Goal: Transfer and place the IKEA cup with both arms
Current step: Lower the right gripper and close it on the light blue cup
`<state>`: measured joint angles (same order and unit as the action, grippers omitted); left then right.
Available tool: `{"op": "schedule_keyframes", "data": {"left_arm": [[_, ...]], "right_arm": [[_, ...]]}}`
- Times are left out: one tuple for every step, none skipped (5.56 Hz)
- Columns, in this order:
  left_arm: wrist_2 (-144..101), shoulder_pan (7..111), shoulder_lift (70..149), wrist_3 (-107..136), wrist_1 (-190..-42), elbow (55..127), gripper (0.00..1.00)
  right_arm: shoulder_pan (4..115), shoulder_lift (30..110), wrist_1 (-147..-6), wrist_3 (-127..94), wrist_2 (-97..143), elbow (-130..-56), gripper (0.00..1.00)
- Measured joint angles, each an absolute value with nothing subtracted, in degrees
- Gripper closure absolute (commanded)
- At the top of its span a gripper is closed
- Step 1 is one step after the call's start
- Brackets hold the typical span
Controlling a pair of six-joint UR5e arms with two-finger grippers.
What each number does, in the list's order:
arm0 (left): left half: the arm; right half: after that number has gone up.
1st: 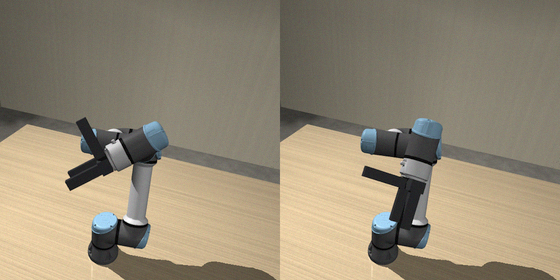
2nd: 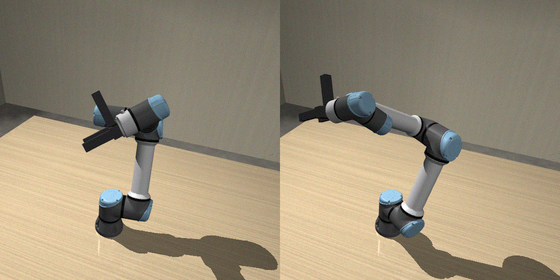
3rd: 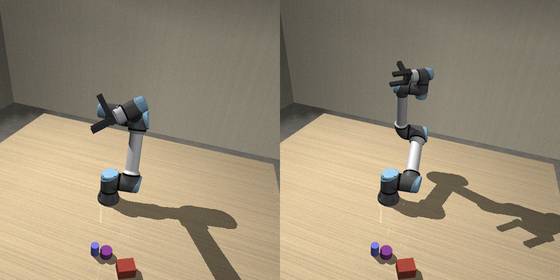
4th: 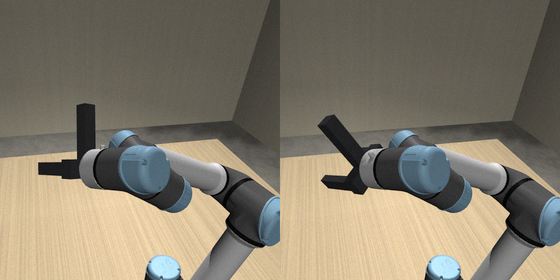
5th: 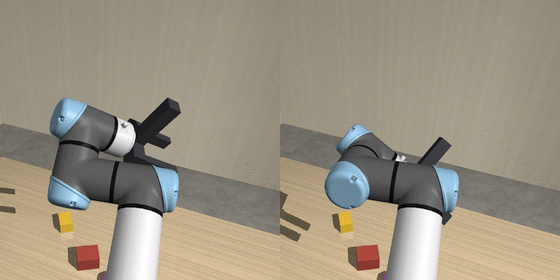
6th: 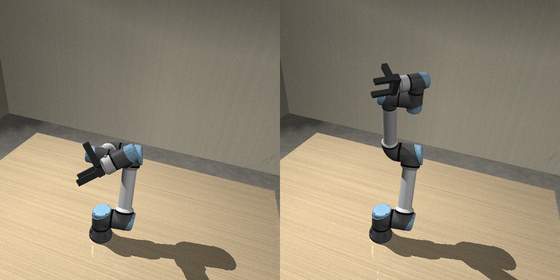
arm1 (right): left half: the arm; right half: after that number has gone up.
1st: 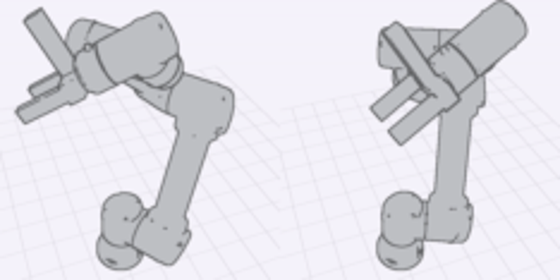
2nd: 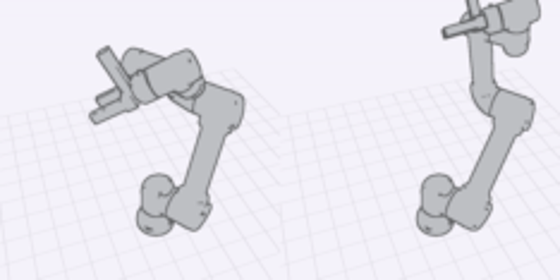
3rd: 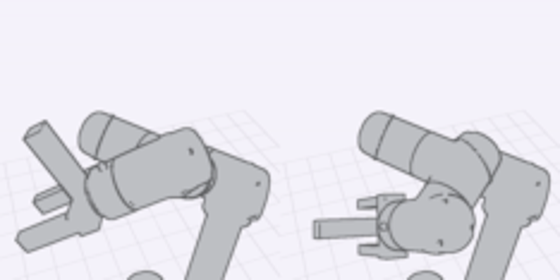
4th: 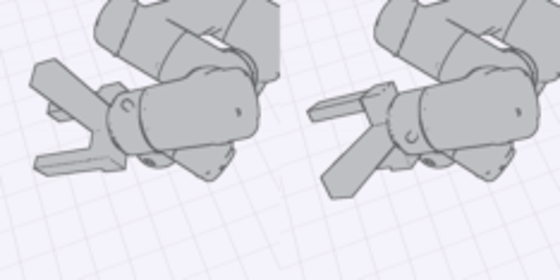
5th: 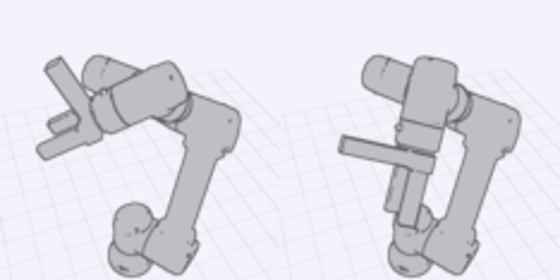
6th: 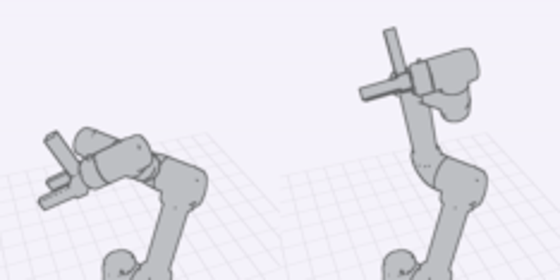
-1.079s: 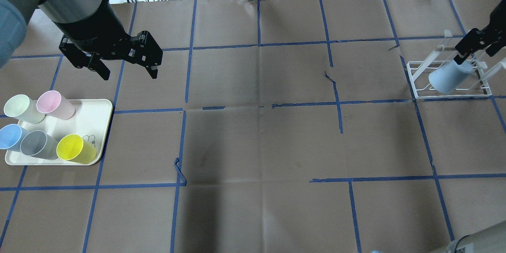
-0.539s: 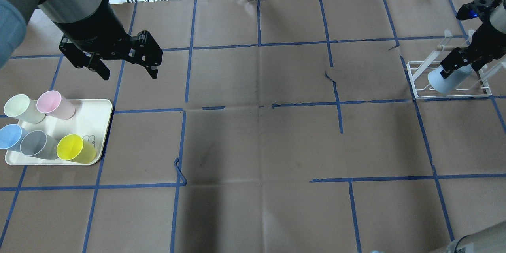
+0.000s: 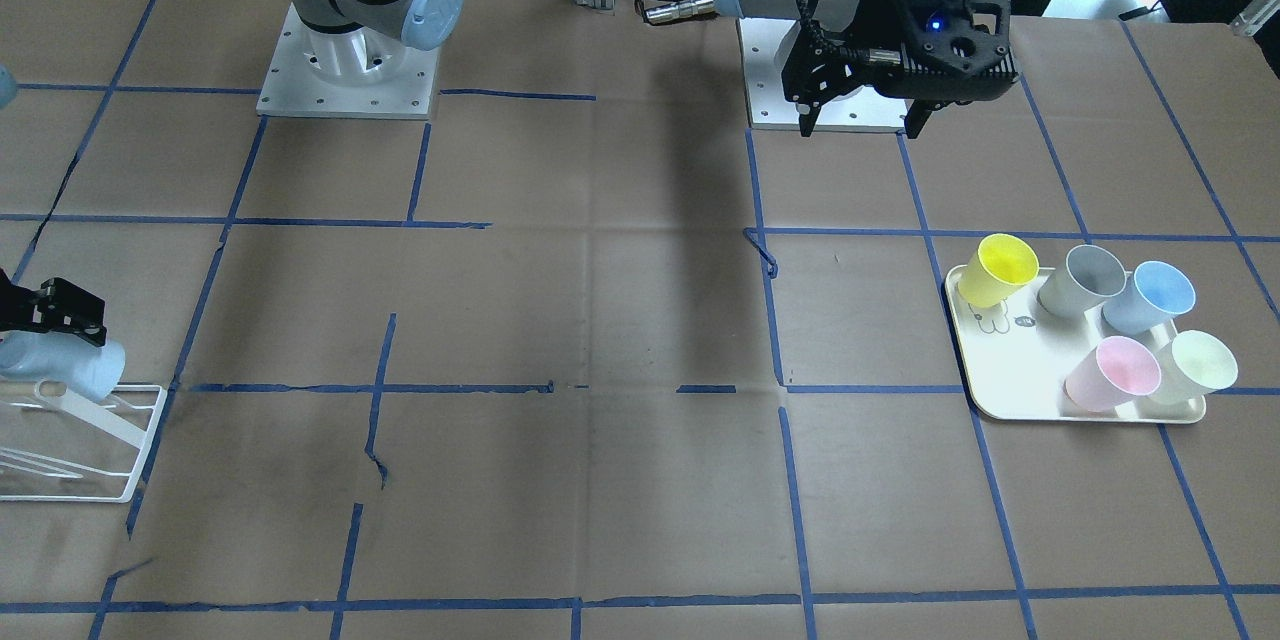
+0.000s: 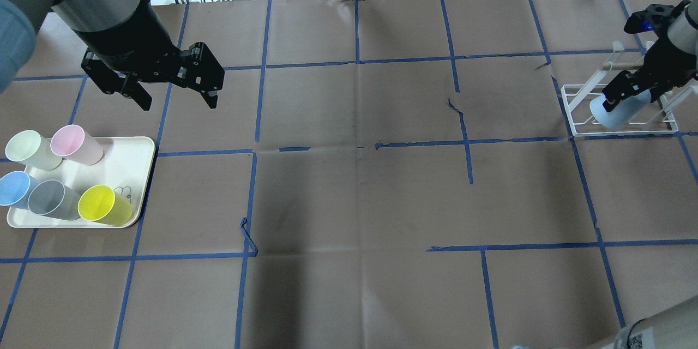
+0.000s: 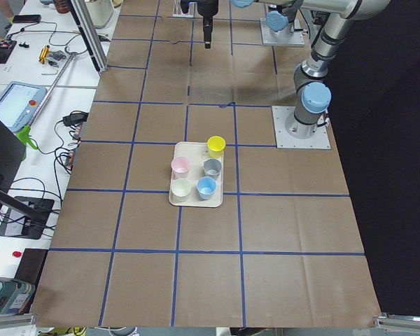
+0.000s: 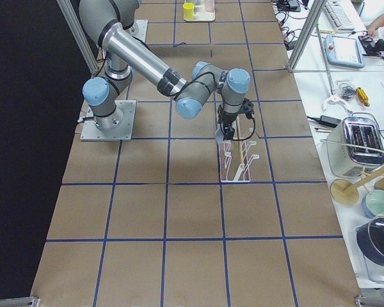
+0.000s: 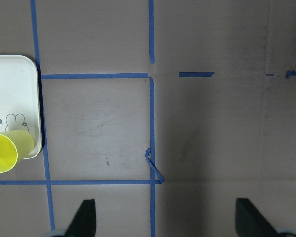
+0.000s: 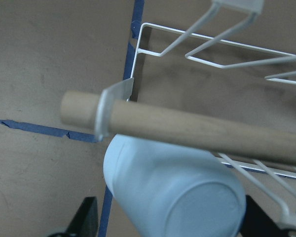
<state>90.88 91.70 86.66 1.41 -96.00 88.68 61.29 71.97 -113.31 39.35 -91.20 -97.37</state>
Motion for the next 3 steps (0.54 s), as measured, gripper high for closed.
{"op": "schedule_keyframes", "data": {"left_arm": [[90.88, 91.71, 86.66, 1.41, -96.04, 88.71, 0.01], [90.88, 91.69, 86.63, 1.43, -96.04, 88.78, 0.01], [90.85, 91.67, 86.59, 1.47, -96.02, 88.82, 0.01]], "right_arm": [[61.26, 71.91, -114.15, 39.31, -91.1, -97.08, 0.0], [61.26, 71.92, -115.71, 39.29, -90.84, -96.99, 0.16], [61.26, 72.06, -116.7, 39.23, -90.71, -97.01, 0.2]]}}
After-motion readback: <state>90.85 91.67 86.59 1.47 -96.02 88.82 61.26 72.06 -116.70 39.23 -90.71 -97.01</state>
